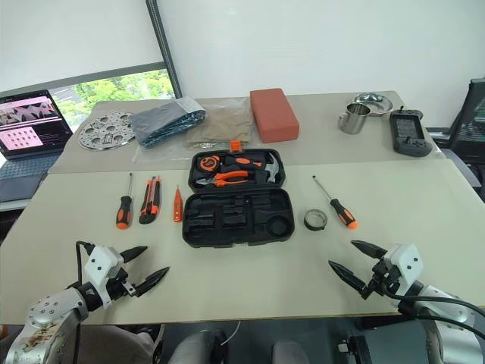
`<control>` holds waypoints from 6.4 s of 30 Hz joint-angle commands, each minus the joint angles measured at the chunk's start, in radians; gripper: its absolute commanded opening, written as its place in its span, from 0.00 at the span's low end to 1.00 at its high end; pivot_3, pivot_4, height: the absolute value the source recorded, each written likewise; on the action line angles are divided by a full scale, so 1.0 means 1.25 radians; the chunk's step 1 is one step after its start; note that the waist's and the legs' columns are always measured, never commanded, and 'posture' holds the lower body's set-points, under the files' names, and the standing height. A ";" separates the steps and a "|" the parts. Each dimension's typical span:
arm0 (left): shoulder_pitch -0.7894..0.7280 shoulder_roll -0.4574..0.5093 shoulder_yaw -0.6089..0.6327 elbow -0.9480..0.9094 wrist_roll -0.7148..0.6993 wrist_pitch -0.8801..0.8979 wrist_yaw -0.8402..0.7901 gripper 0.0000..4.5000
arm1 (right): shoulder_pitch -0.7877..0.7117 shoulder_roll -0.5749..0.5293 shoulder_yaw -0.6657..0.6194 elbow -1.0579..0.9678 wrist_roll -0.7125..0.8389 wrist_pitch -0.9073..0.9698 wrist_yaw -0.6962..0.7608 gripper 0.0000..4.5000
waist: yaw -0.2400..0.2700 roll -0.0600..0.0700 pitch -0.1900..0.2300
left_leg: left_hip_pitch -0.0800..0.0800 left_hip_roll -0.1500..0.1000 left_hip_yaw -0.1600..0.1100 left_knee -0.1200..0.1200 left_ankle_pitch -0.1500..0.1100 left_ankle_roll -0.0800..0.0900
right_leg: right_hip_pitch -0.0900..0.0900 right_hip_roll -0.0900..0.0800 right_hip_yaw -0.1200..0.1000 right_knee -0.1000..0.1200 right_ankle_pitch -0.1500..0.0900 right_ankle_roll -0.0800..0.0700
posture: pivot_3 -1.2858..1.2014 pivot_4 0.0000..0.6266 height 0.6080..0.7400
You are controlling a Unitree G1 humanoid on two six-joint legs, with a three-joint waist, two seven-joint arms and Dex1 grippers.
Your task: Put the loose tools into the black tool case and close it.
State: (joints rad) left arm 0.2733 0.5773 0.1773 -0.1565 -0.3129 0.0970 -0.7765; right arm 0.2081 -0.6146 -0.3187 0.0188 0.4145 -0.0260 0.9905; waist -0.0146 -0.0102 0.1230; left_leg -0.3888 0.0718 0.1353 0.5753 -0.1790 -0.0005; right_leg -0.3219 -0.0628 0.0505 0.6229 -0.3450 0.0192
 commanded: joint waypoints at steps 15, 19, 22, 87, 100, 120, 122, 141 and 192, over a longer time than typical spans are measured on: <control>-0.052 0.016 -0.003 0.048 0.005 -0.045 -0.052 1.00 | 0.020 0.005 -0.011 -0.003 0.003 -0.033 -0.005 0.99 | 0.000 0.000 0.000 | 0.000 0.000 0.000 0.000 0.000 0.000 | 0.000 0.000 -0.001 0.000 0.000 0.000 | 0.52 0.24 1.00; -0.056 0.015 -0.001 0.050 0.004 -0.044 -0.051 1.00 | 0.015 0.004 -0.009 -0.001 0.001 -0.034 -0.010 0.99 | 0.000 0.000 0.000 | 0.000 0.000 0.000 0.000 0.000 0.001 | 0.001 0.000 -0.001 0.000 0.000 0.000 | 0.52 0.24 1.00; -0.057 0.011 0.004 0.050 0.003 -0.047 -0.045 1.00 | 0.010 0.004 -0.011 -0.003 0.001 -0.038 -0.012 0.99 | 0.000 0.000 0.000 | 0.000 0.000 0.000 0.000 0.001 0.001 | 0.001 0.000 -0.001 0.000 0.000 0.000 | 0.52 0.24 1.00; -0.667 0.102 -0.001 0.402 -0.012 0.160 -0.080 0.21 | -0.256 -0.036 0.055 -0.357 0.189 0.242 -0.073 1.00 | 0.021 -0.006 0.001 | -0.003 -0.002 0.000 0.004 0.006 0.001 | -0.002 0.002 -0.006 0.005 0.000 0.000 | 0.52 0.24 1.00; -0.973 -0.036 -0.358 0.744 0.265 -0.268 -0.359 0.21 | -0.163 -0.061 0.002 -0.332 0.165 0.216 -0.034 1.00 | 0.014 -0.003 0.001 | -0.009 -0.002 0.001 0.009 0.006 0.002 | -0.007 0.006 -0.005 0.005 0.000 0.000 | 0.52 0.24 1.00; -1.074 -0.147 -0.410 0.966 0.414 -0.295 -0.278 0.21 | -0.112 -0.050 -0.010 -0.395 0.162 0.220 -0.097 1.00 | 0.018 0.000 -0.001 | -0.012 -0.002 -0.006 0.013 0.005 0.004 | -0.009 0.006 -0.006 0.008 0.000 0.000 | 0.52 0.24 1.00; -1.070 -0.153 -0.410 0.967 0.416 -0.294 -0.276 0.21 | -0.115 -0.052 -0.008 -0.396 0.161 0.221 -0.101 1.00 | 0.019 0.000 -0.001 | -0.012 -0.002 -0.006 0.013 0.005 0.004 | -0.009 0.006 -0.006 0.008 0.000 0.000 | 0.52 0.24 1.00; -1.103 -0.151 -0.308 0.903 0.330 -0.278 -0.292 0.94 | -0.104 -0.052 -0.009 -0.396 0.156 0.212 -0.101 1.00 | 0.019 0.002 -0.002 | -0.014 -0.004 -0.011 0.016 0.006 0.004 | -0.009 0.007 -0.007 0.013 0.000 0.000 | 0.52 0.24 1.00; -0.697 -0.361 -0.270 0.498 0.263 0.288 0.266 0.01 | -0.077 -0.042 -0.005 -0.422 0.146 0.220 -0.116 1.00 | 0.020 0.003 -0.006 | -0.007 -0.004 -0.016 0.017 0.007 0.003 | 0.002 0.008 -0.005 0.012 0.000 0.001 | 0.52 0.24 1.00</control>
State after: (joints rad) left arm -0.6434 0.1208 -0.1489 0.3798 0.0018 0.3969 -0.4520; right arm 0.1201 -0.6548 -0.3049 -0.4699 0.5920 0.2488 0.8550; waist 0.0103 -0.0065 0.1159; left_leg -0.3976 0.0667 0.1155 0.5970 -0.1705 0.0036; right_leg -0.3188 -0.0526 0.0438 0.6373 -0.3454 0.0200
